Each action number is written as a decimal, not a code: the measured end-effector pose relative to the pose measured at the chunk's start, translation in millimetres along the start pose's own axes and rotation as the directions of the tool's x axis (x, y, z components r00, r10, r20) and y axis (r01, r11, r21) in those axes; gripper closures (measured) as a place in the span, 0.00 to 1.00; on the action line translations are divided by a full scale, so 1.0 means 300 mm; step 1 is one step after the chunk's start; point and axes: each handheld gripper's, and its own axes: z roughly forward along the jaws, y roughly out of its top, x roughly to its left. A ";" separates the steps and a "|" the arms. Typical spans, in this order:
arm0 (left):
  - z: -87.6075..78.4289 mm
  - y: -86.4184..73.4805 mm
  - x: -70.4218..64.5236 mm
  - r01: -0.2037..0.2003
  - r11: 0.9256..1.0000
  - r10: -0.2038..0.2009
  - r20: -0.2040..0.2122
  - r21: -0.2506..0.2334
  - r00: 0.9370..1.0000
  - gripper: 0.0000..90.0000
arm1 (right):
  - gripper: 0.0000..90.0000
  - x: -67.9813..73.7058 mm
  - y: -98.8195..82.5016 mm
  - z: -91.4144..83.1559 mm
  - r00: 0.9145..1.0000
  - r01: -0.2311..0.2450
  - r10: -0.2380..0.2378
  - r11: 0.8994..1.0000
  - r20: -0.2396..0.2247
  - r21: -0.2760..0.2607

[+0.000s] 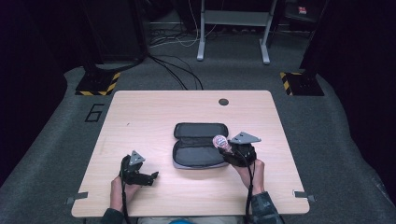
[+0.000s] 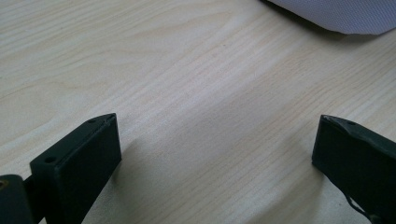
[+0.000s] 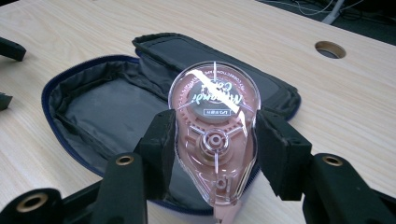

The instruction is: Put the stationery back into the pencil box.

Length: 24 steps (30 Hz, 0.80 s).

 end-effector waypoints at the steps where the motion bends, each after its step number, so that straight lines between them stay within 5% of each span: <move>1: 0.000 0.000 0.000 0.000 1.000 0.000 0.000 0.000 1.000 0.01 | 0.55 0.003 0.002 0.006 1.000 0.002 -0.002 1.000 -0.004 -0.004; 24: 0.000 0.000 0.000 -0.001 1.000 0.001 0.001 0.000 1.000 0.02 | 0.55 0.078 0.015 0.169 0.995 0.007 0.001 0.997 -0.097 0.079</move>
